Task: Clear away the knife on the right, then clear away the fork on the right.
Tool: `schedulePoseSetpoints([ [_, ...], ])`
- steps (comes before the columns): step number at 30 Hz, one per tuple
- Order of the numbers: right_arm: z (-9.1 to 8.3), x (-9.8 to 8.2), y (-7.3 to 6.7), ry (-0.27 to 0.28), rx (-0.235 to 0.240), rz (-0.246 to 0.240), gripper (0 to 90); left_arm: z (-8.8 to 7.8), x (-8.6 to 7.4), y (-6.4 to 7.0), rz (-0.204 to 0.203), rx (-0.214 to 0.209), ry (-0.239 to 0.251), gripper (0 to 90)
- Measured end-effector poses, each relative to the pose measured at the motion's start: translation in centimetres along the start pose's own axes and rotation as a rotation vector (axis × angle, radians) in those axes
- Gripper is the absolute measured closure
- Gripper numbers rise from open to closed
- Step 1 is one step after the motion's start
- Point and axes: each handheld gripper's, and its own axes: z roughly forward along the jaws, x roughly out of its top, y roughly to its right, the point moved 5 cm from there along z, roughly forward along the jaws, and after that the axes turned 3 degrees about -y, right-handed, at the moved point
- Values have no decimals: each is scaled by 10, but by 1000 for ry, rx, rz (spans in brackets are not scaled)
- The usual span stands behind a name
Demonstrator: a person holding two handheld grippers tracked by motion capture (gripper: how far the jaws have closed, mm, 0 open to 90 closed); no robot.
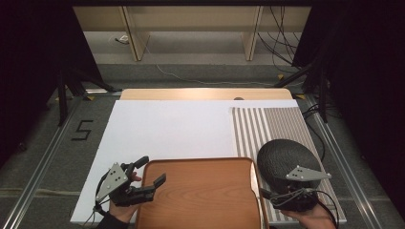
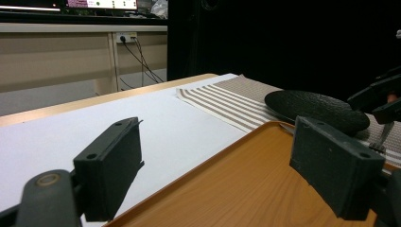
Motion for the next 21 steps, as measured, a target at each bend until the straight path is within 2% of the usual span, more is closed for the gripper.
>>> schedulePoseSetpoints([
  [5, -5, -4, 6, 8, -14, 15, 285, 0, 0, 0, -2, -1, 1, 169],
  [13, -13, -10, 16, 8, -61, 39, 286, -2, 1, 0, -5, -2, 6, 169],
  [19, -18, -14, 26, 7, -95, 48, 341, -1, 1, 0, -6, -3, 7, 169],
  [21, -19, -15, 29, 5, -106, 49, 385, -1, 1, 0, -6, -1, 5, 169],
])
